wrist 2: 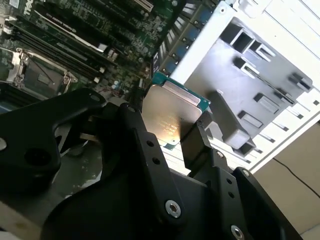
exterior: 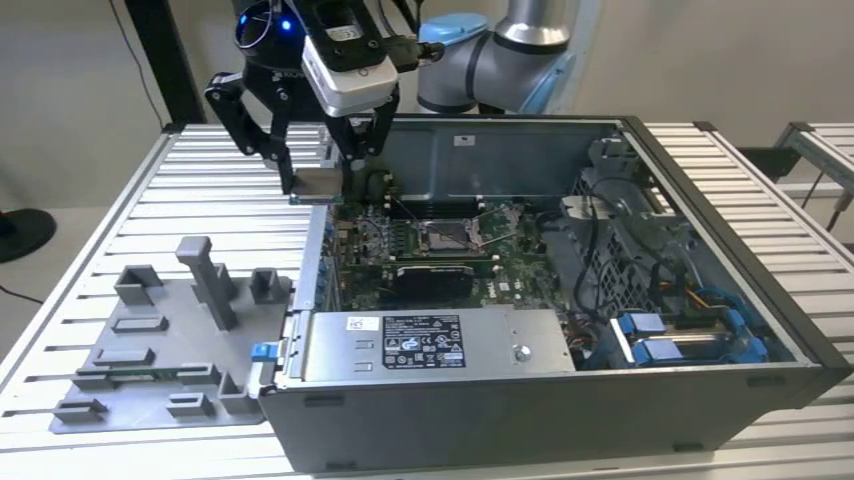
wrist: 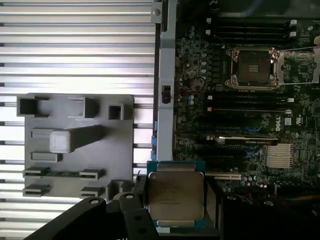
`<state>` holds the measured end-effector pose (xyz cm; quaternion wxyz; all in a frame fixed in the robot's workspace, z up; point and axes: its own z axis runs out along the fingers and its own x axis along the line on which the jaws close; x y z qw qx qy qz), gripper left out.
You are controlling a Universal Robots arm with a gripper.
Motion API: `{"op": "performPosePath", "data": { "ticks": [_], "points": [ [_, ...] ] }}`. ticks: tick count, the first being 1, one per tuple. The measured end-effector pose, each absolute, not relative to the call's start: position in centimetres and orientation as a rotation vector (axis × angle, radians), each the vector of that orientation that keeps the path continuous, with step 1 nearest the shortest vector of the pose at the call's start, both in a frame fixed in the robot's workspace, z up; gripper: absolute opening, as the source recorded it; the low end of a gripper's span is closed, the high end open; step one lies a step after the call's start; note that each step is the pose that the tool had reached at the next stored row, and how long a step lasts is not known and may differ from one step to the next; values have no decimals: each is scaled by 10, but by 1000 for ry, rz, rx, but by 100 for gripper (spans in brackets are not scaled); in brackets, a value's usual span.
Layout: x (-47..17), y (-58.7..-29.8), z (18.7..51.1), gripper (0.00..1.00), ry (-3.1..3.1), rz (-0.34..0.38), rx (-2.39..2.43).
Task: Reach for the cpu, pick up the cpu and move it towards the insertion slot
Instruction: 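Pick up the cpu and move it towards the insertion slot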
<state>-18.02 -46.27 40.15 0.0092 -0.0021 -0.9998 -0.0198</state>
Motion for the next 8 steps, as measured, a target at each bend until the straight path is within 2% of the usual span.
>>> {"op": "performPosePath", "data": {
  "ticks": [8],
  "points": [
    [-166,-462,401,0,-3123,-62,-6]
  ]
}}
